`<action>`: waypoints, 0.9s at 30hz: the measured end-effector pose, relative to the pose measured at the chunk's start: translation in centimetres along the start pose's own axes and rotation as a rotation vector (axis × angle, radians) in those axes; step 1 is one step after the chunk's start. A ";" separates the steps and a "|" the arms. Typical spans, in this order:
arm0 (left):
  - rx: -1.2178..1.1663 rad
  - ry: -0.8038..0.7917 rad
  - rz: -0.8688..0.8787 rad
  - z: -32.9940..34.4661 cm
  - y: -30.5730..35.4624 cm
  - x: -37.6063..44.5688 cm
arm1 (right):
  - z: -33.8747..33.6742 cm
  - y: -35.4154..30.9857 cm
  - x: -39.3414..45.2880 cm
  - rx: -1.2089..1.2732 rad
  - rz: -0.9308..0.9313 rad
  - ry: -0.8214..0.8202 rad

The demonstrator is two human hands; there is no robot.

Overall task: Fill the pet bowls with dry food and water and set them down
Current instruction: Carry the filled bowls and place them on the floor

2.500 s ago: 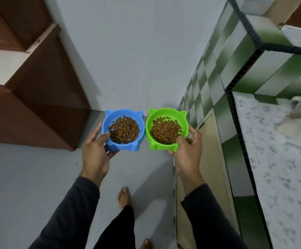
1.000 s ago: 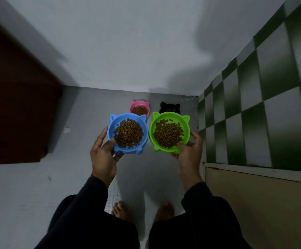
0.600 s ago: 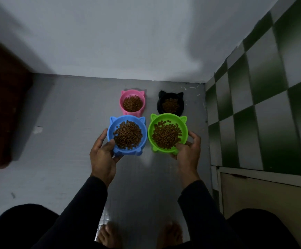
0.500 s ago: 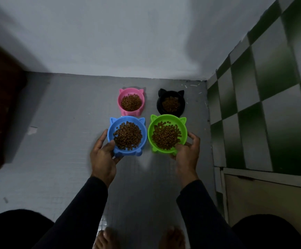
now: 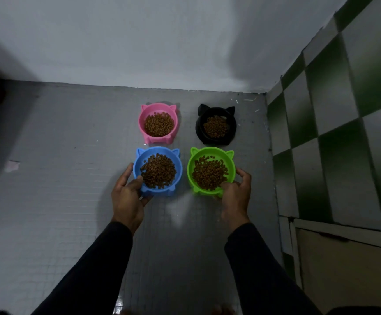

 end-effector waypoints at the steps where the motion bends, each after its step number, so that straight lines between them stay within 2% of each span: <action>1: -0.005 0.002 -0.003 0.0 -0.2 0.2 | 0.1 0.2 0.4 -0.008 0.005 0.005; 9: -0.013 -0.002 -0.025 -0.4 -1.6 2.1 | 0.2 2.2 2.7 -0.024 0.077 0.013; 18: 0.014 0.034 -0.041 -2.2 -4.1 3.6 | 0.2 4.0 4.0 -0.124 0.041 0.022; 27: 0.488 0.053 0.258 -3.2 -3.4 4.7 | -0.8 3.0 5.1 -0.424 -0.104 0.118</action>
Point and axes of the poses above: each hand's wrist, its own x-axis towards the middle knuckle, its own z-axis out of the palm, y = z × x, the point moved 5 cm from there along x, towards the middle knuckle, and after that the axes turned 2 degrees about -x, right-handed, at the moved point
